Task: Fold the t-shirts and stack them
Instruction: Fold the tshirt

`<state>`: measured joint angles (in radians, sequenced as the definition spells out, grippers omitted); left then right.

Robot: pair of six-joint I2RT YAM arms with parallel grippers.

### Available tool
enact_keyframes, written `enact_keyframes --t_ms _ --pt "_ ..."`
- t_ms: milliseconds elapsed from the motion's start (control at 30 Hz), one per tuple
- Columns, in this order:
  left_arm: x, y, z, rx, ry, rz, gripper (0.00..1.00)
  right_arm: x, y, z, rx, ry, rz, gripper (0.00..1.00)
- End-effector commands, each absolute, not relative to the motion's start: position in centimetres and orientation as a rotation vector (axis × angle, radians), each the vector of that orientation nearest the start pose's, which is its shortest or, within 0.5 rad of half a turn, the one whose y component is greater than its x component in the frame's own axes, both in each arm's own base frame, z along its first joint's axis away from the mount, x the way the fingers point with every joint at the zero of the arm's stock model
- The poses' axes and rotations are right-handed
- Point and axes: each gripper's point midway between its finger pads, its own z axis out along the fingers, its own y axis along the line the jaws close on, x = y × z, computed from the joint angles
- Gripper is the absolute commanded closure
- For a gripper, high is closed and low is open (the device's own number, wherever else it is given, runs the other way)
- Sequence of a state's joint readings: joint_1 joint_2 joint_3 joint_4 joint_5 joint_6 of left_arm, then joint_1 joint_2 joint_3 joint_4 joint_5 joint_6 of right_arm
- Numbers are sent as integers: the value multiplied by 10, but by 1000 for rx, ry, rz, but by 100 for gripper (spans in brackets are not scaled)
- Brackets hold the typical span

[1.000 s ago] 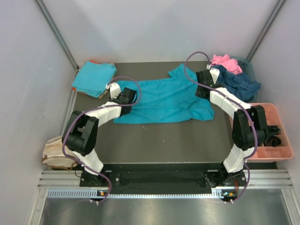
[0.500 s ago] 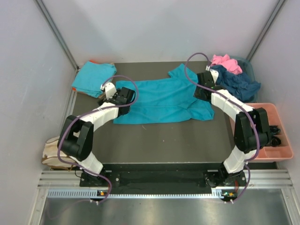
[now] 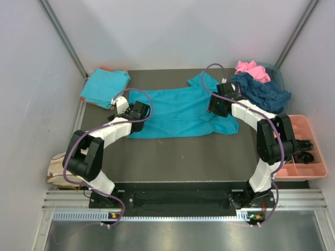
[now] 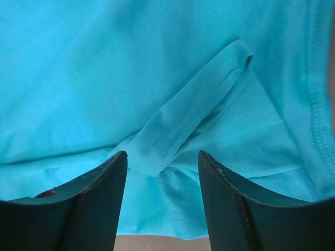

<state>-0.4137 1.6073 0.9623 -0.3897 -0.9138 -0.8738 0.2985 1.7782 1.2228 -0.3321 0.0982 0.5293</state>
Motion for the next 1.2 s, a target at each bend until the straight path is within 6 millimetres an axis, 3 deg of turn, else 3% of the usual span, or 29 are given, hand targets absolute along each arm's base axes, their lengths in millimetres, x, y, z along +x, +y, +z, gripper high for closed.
enact_keyframes --t_ms 0,367,867,1167 --pt "361 -24 98 -798 1985 481 3 428 156 79 302 2438 348 40" --pt "360 -24 96 -791 1992 490 3 421 178 72 276 2471 422 31" --pt "357 -22 93 -787 1998 508 3 419 181 51 294 2514 417 30" --pt "357 -22 90 -788 2005 511 3 414 179 56 292 2520 397 30"
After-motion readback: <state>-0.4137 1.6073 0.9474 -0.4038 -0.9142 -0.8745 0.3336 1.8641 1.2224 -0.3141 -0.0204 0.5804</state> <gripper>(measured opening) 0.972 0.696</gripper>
